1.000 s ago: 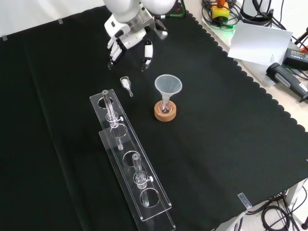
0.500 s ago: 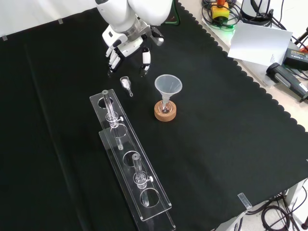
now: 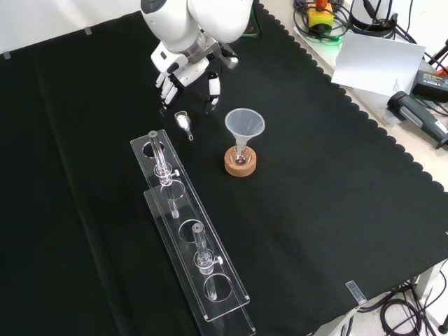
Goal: Pick up the weighing funnel.
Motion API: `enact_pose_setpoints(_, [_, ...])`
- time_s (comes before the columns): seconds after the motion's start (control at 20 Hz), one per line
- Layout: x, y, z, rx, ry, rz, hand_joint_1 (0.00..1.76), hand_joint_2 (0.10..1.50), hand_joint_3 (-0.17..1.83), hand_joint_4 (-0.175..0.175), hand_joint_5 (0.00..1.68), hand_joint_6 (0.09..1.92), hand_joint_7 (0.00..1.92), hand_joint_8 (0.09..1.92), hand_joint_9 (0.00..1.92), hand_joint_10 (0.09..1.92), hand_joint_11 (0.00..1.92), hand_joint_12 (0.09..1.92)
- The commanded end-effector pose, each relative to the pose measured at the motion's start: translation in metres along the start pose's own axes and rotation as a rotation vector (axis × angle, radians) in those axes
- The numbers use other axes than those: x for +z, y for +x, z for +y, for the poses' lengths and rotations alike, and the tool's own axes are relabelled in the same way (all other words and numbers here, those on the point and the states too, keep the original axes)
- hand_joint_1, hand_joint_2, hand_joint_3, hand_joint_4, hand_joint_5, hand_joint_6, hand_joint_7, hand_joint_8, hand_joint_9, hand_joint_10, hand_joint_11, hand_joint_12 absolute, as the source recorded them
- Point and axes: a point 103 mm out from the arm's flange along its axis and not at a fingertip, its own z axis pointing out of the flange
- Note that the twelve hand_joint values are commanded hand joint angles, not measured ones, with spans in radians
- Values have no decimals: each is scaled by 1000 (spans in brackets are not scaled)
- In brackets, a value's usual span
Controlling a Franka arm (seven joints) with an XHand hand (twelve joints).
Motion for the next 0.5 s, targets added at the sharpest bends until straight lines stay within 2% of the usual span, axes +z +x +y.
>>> enact_pose_setpoints(0.05, [9,-1,4,4,-9,-12,889,543,580,-43,568,87,496,672,741,497,488,1327])
enact_pose_setpoints(0.1, [10,-18,6,-1,-11,3,895,541,581,-43,571,87,497,672,742,497,489,1327])
enact_pose_setpoints(0.15, [10,-23,6,1,-15,0,900,540,583,-42,573,87,499,672,743,497,490,1327])
enact_pose_setpoints(0.5, [16,2,14,14,-22,-25,917,533,598,-40,590,87,510,669,750,493,501,1321])
